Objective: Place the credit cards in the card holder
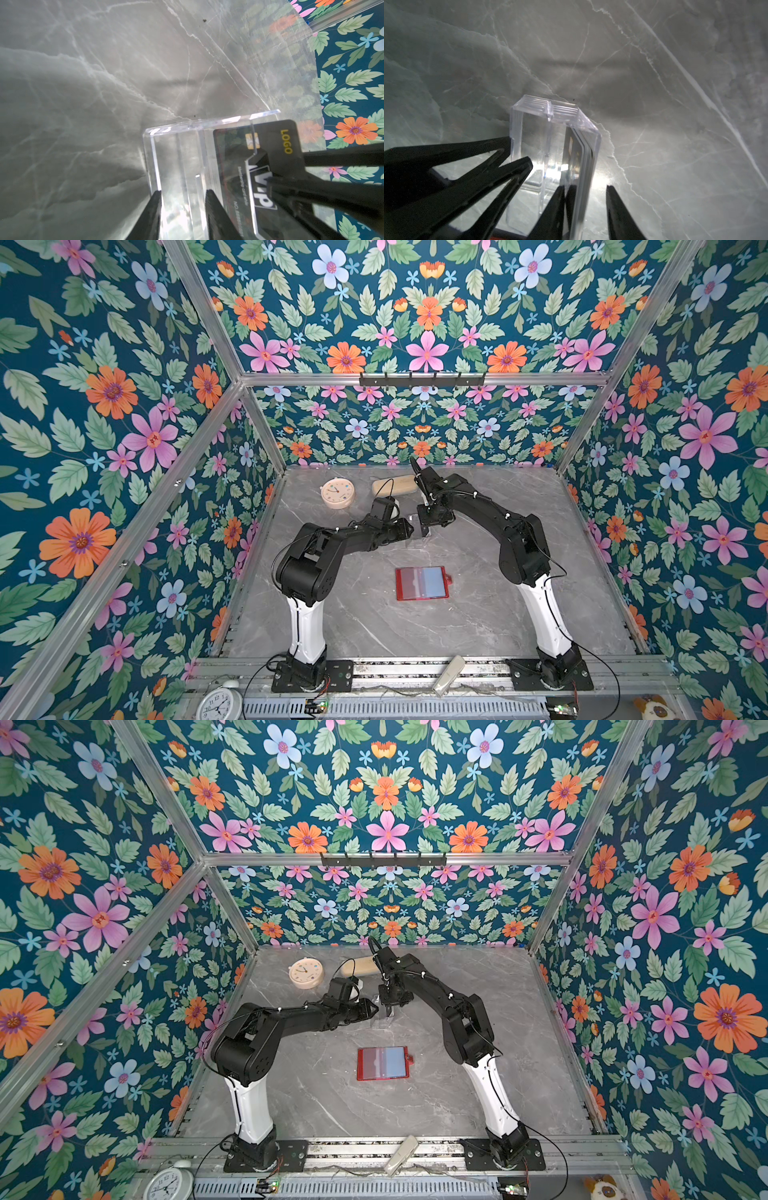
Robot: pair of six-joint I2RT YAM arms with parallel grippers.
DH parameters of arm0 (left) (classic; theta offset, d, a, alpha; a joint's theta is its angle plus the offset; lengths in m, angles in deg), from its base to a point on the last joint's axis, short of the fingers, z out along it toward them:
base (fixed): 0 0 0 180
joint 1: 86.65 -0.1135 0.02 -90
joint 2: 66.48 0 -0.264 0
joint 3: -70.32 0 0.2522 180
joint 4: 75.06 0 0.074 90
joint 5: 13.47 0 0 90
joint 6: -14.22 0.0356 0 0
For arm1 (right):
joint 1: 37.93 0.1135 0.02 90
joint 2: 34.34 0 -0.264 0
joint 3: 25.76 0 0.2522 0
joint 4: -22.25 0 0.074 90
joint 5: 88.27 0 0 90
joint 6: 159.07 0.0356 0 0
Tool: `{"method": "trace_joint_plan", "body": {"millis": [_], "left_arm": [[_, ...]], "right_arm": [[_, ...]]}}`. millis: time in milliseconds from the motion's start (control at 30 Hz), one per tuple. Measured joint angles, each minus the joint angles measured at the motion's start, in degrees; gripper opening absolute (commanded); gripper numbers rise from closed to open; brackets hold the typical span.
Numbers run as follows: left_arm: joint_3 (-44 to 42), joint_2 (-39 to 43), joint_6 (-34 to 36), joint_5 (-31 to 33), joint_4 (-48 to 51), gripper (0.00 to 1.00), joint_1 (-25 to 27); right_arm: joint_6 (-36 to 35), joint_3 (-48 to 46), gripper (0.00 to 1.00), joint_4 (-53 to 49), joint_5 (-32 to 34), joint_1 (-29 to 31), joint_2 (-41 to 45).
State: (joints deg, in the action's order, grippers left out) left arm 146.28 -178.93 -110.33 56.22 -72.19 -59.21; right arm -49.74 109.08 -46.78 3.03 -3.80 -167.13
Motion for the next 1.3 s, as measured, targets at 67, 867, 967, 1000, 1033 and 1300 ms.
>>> {"method": "trace_joint_plan", "body": {"millis": [67,867,967,1000,1033,1300], "left_arm": [[0.0,0.0,0.0,0.0,0.0,0.36,0.0],[0.3,-0.5,0.0,0.9,-0.8,0.36,0.0],[0.3,-0.5,-0.3,1.0,-0.9,0.36,0.0],[0.3,-0.5,-0.4,1.0,-0.9,0.36,0.0],[0.3,-0.5,-0.4,1.0,-0.9,0.36,0.0],[0.2,-0.5,-0.7,1.0,-1.1,0.36,0.0]], "right_arm": [[0.0,0.6,0.32,-0.5,0.7,0.2,-0.1],[-0.6,5.0,0.11,-4.0,3.8,1.4,-1.0],[-0.7,5.7,0.11,-4.5,4.3,1.6,-1.4],[-0.8,6.0,0.11,-4.7,4.7,1.7,-1.5],[-1.0,6.3,0.11,-4.9,4.9,1.8,-1.6],[-1.4,7.9,0.07,-5.9,6.3,2.3,-2.2]]}}
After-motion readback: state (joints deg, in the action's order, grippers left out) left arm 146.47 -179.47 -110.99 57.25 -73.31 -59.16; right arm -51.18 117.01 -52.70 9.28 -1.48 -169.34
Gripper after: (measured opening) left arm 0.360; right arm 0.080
